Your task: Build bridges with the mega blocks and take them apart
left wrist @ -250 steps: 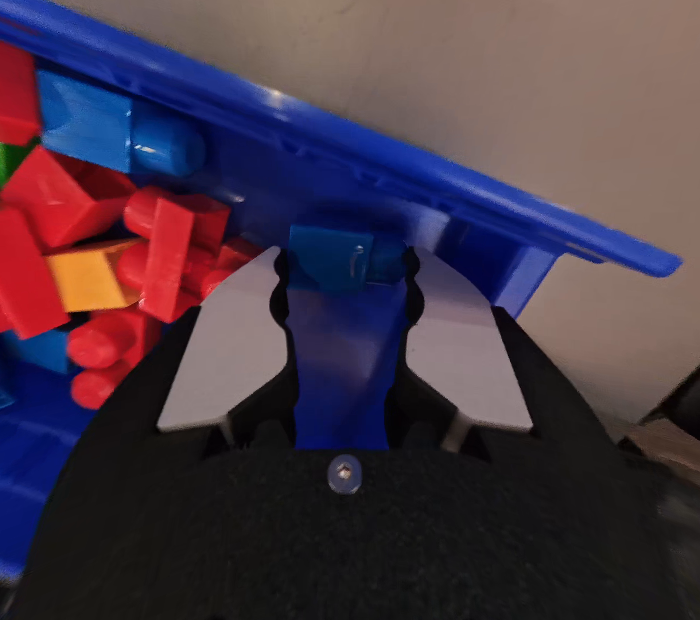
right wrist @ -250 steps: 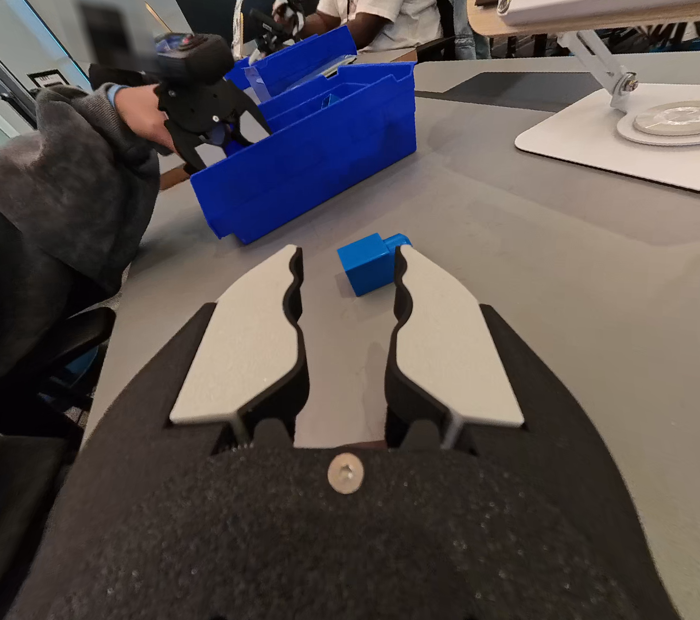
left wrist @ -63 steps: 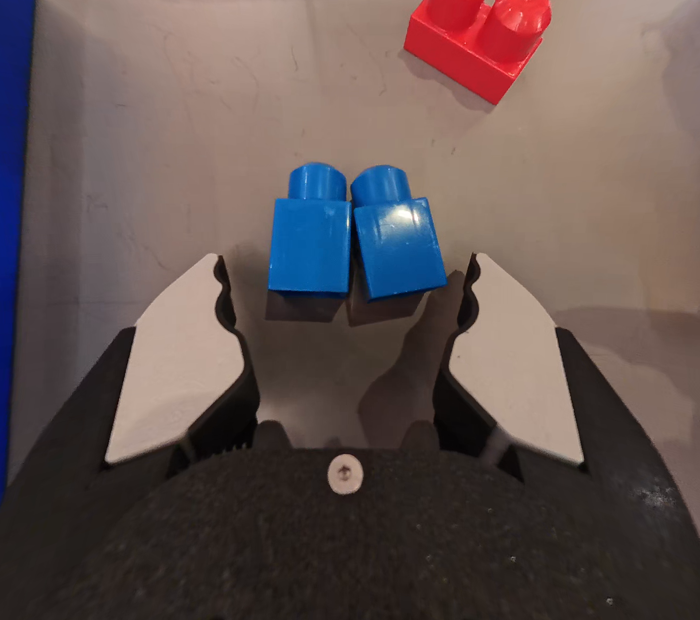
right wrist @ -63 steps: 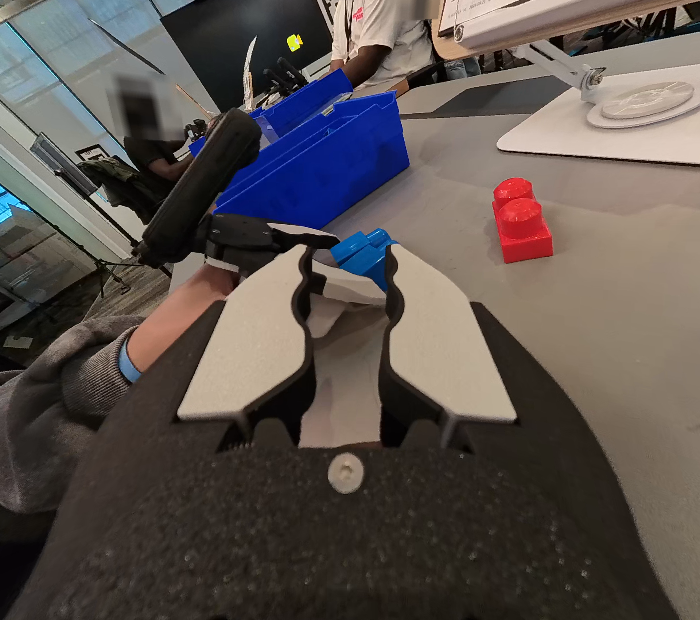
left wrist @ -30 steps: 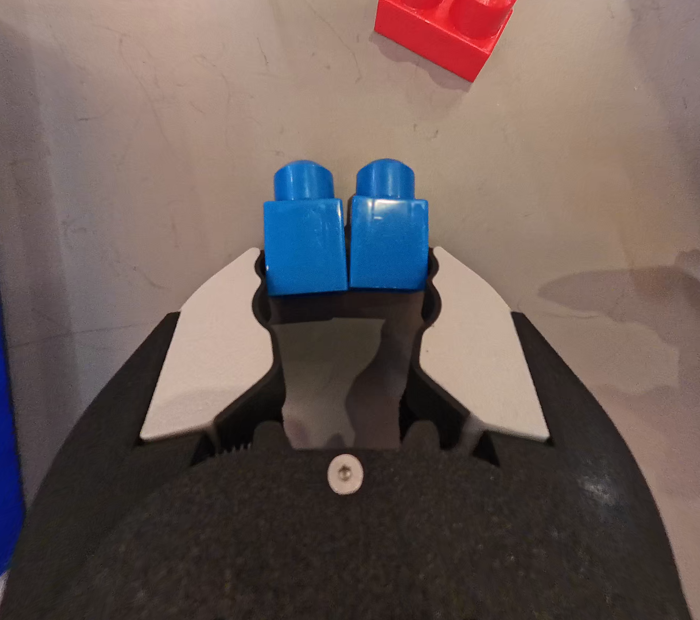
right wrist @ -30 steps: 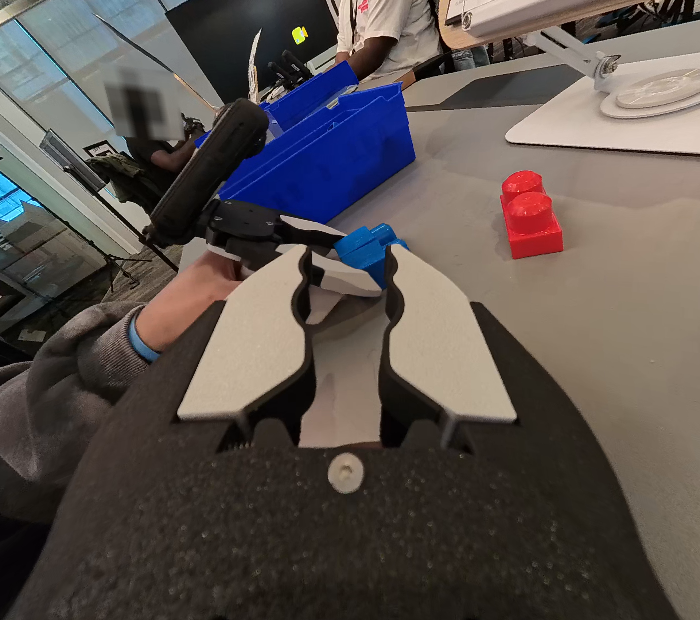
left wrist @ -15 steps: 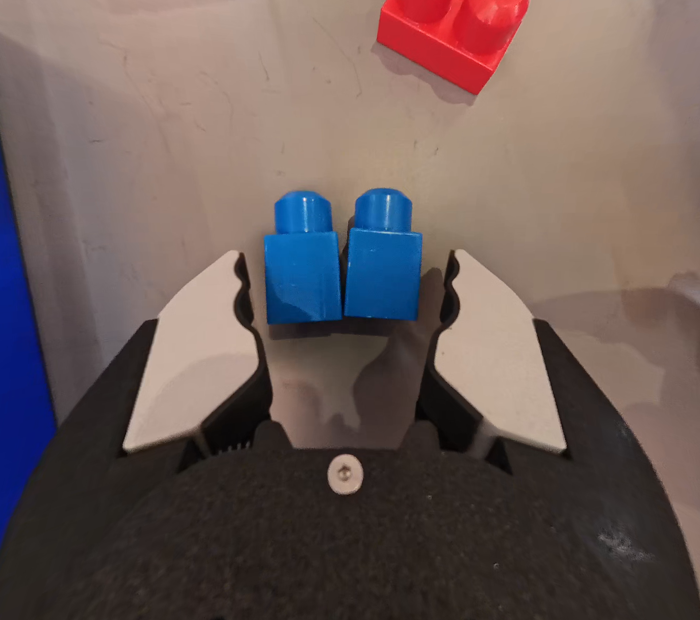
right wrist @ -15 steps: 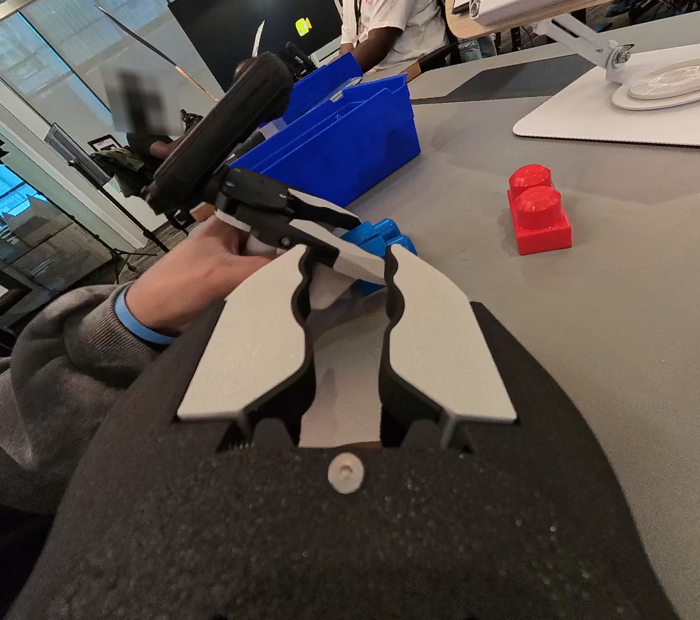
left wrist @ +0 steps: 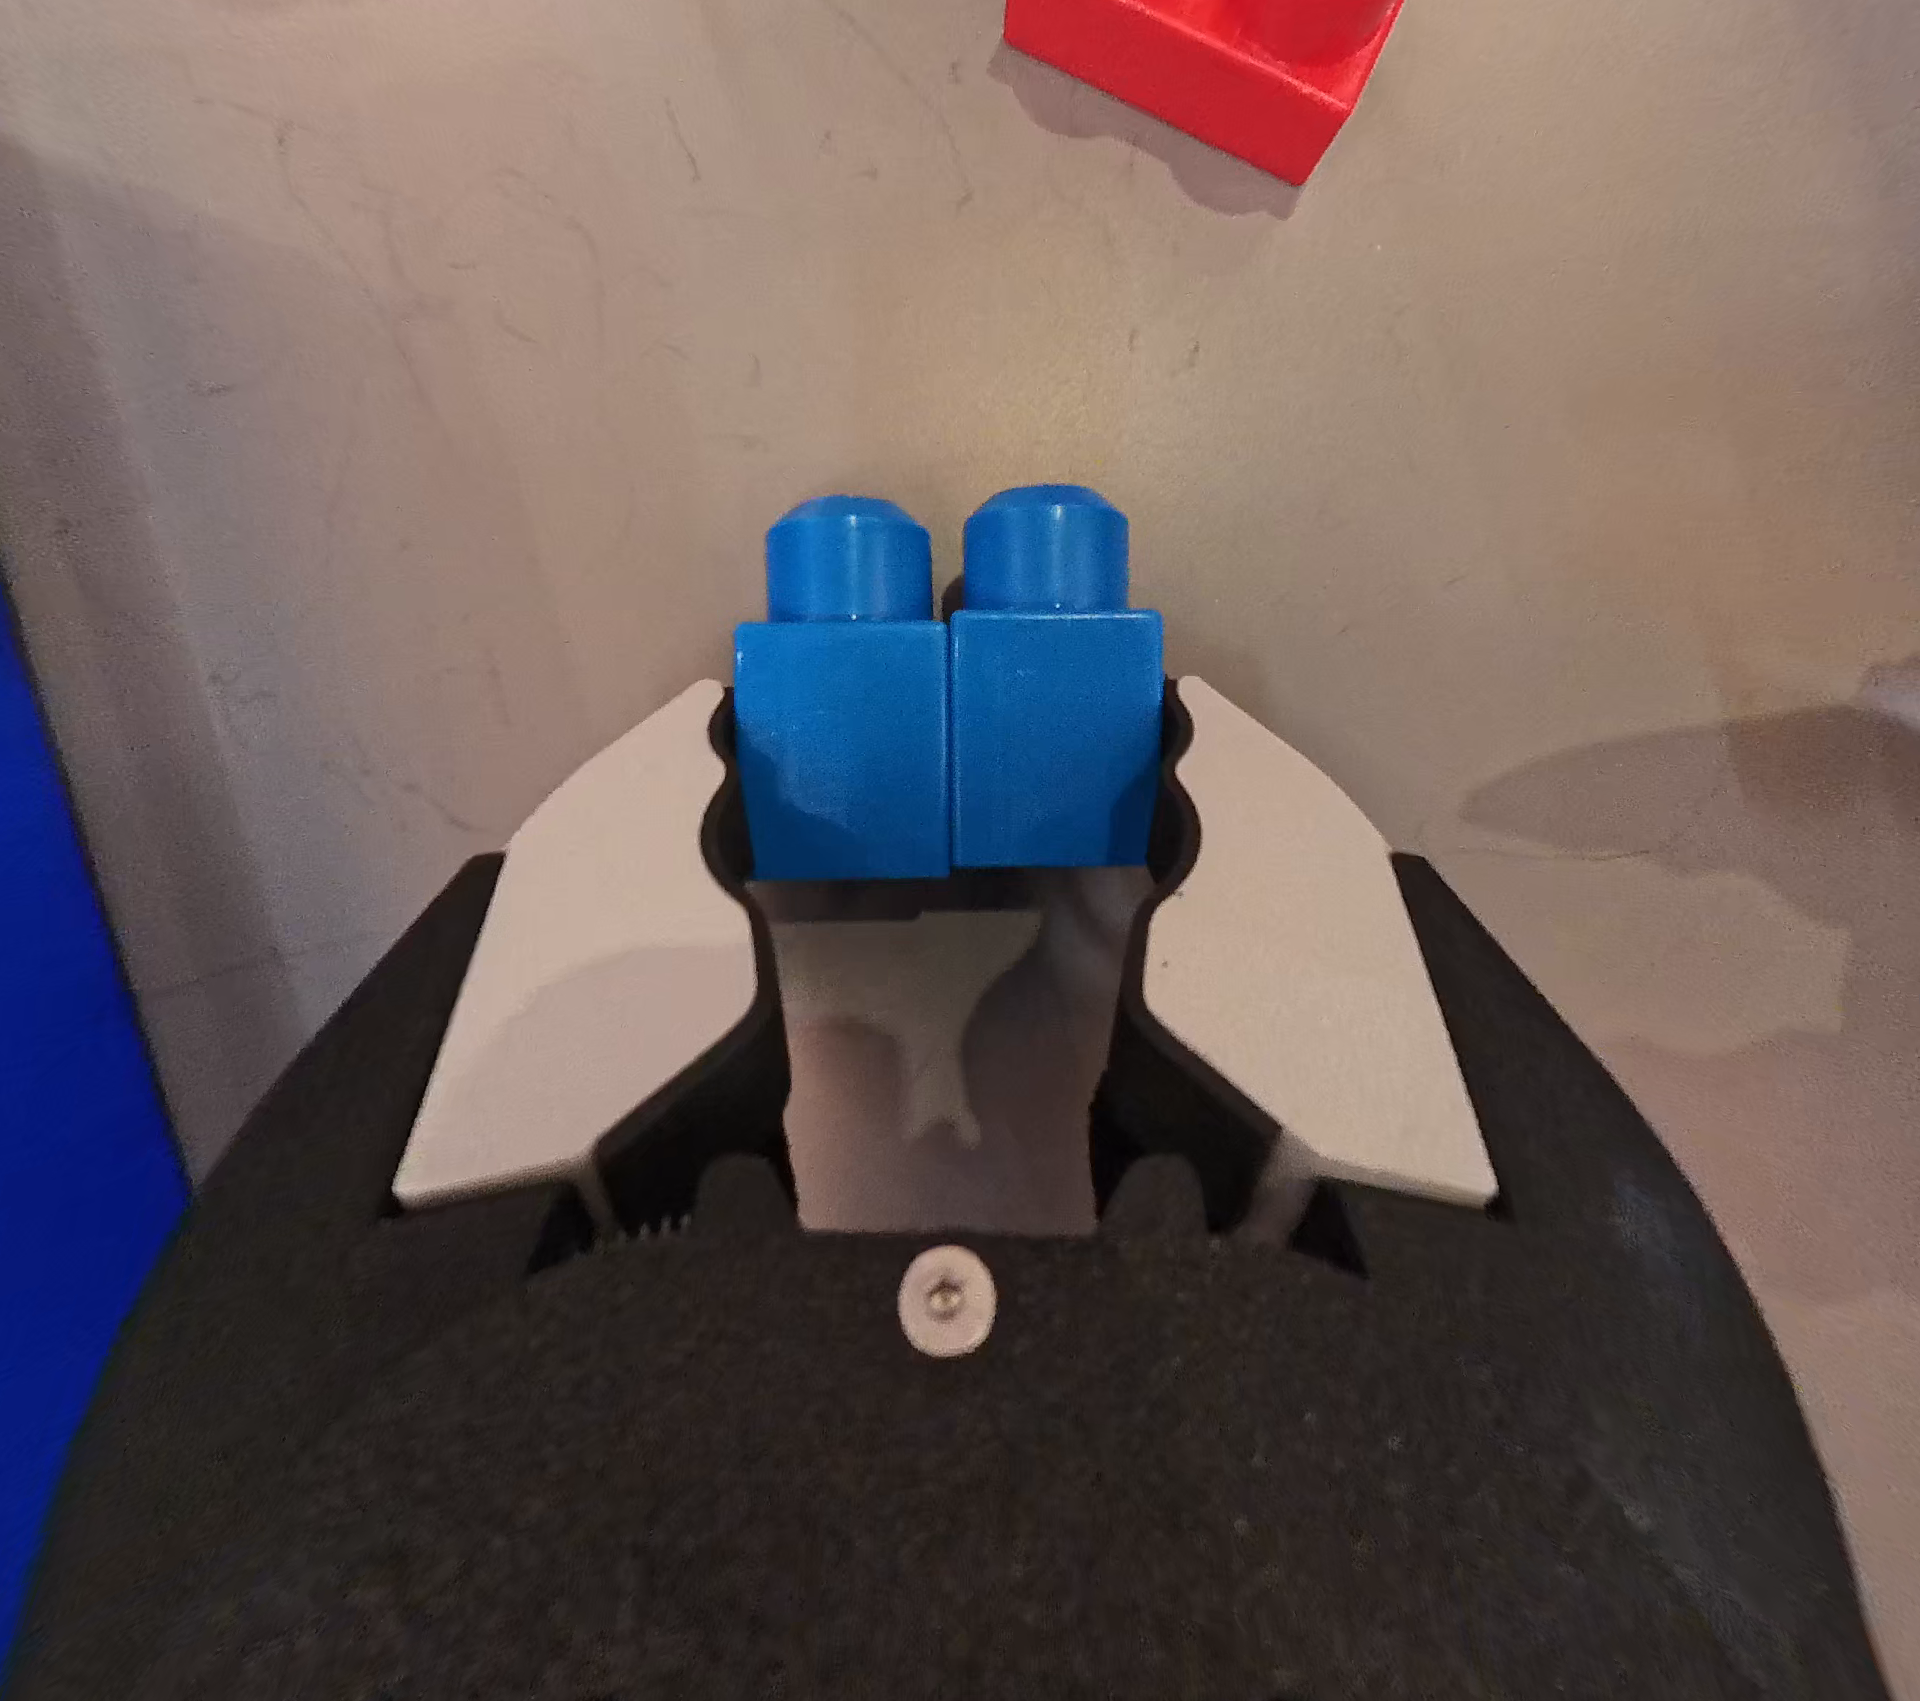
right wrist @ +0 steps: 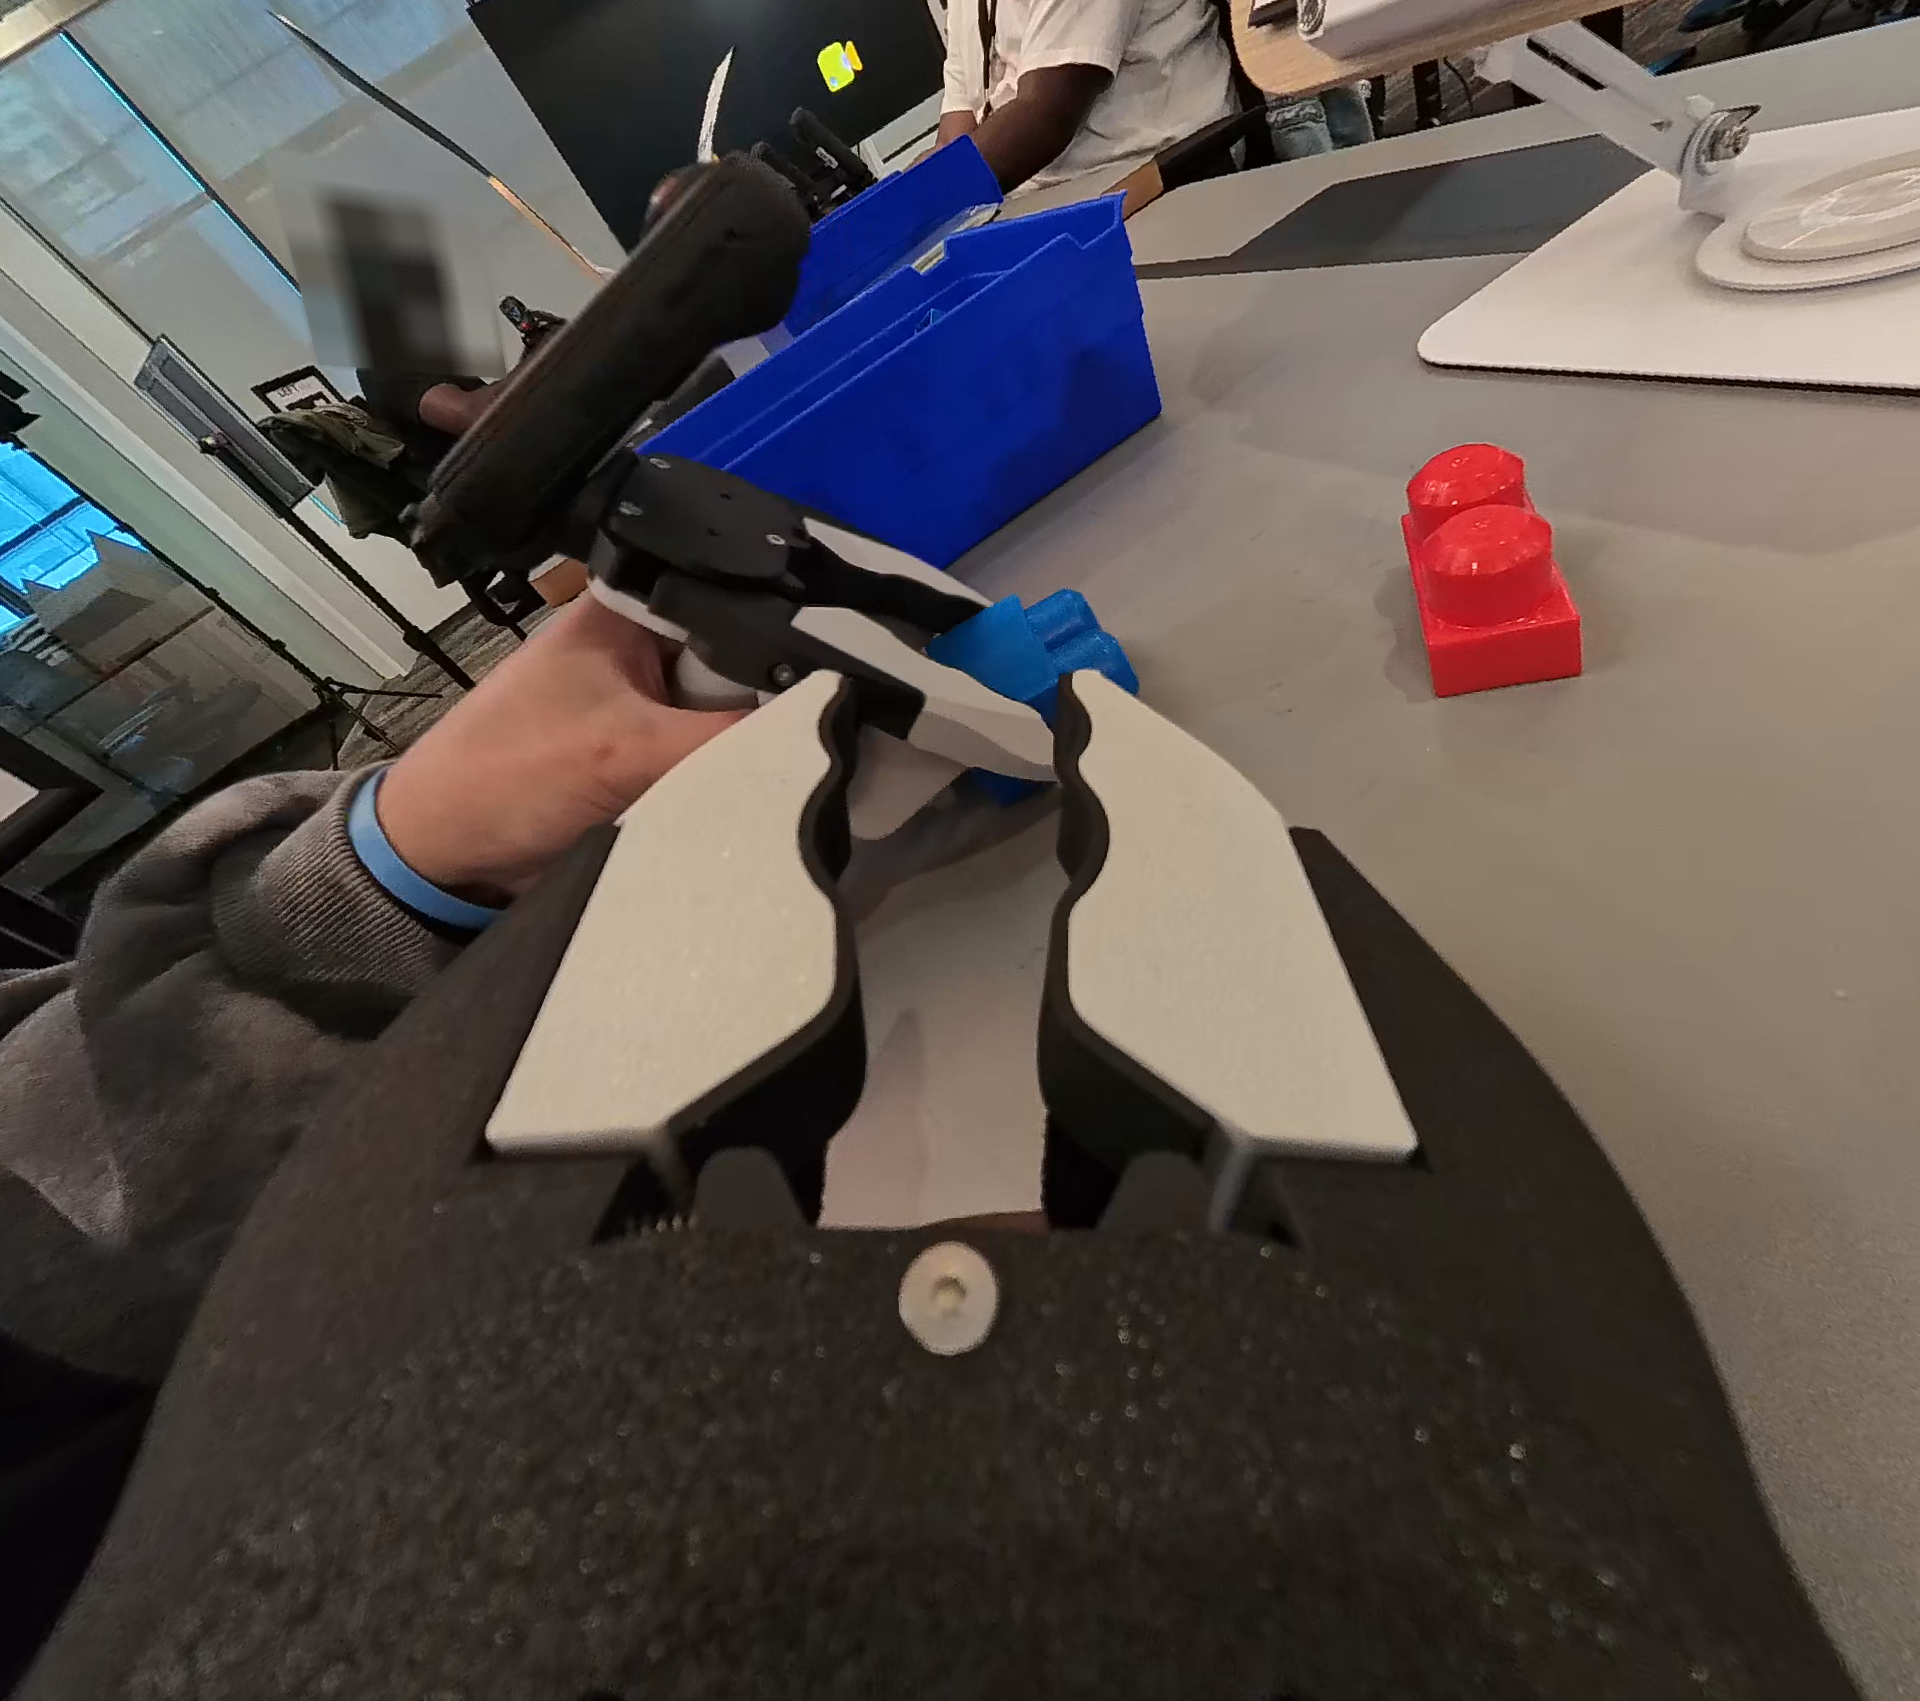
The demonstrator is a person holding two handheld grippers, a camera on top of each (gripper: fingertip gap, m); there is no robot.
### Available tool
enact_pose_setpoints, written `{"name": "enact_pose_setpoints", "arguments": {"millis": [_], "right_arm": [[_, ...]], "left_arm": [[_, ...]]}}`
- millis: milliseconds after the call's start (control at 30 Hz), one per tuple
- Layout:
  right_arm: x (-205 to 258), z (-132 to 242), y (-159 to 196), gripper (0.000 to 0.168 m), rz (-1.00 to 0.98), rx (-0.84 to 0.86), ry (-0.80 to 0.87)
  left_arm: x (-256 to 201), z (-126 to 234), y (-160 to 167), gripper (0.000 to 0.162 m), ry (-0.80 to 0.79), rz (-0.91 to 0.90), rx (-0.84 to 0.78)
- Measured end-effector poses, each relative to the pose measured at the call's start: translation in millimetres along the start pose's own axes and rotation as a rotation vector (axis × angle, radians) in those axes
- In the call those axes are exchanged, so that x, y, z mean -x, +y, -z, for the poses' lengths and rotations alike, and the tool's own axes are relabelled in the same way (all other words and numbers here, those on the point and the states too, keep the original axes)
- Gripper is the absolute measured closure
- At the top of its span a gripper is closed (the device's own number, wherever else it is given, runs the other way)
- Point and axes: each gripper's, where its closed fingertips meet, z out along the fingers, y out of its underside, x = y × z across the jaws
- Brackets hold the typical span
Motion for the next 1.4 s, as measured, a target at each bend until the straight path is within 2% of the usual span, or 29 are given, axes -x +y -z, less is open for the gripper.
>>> {"name": "enact_pose_setpoints", "arguments": {"millis": [133,267,333,467,600,700,767,800,867,967,1067,1167,1267,1400], "right_arm": [[0,0,0,0.132,0.0,0.0,0.0],[-1,1,-1,0.132,0.007,-0.003,0.01],[-2,1,-2,0.132,0.007,-0.011,0.017],[-4,1,-1,0.131,0.016,-0.005,0.036],[-16,-2,4,0.125,0.1,0.083,0.135],[-45,-2,-11,0.122,0.25,0.249,0.365],[-62,-13,-21,0.116,0.28,0.387,0.46],[-70,-23,-24,0.113,0.29,0.457,0.479],[-89,-46,-32,0.118,0.319,0.539,0.507],[-118,-74,-17,0.119,0.302,0.703,0.512],[-142,-84,0,0.119,0.327,0.818,0.559],[-152,-86,15,0.125,0.34,0.91,0.578],[-149,-81,8,0.131,0.363,0.894,0.589],[-118,-71,-28,0.135,0.338,0.671,0.5]], "left_arm": [[-5,12,-11,0.088,0.013,-0.098,-0.128],[-13,43,-26,0.088,0.059,-0.222,-0.329],[-26,63,-27,0.088,0.09,-0.348,-0.451],[-28,91,-13,0.088,0.022,-0.558,-0.595],[-26,100,5,0.088,0.108,-0.513,-0.63],[-19,102,16,0.088,0.182,-0.429,-0.611],[-17,107,18,0.088,0.214,-0.401,-0.613],[-15,107,18,0.088,0.221,-0.397,-0.618],[-12,105,20,0.088,0.213,-0.399,-0.626],[-10,102,22,0.088,0.23,-0.392,-0.626],[-9,105,22,0.088,0.252,-0.38,-0.636],[-8,104,22,0.088,0.255,-0.381,-0.636],[-8,100,23,0.088,0.261,-0.383,-0.621],[-9,96,18,0.088,0.248,-0.404,-0.621]]}}
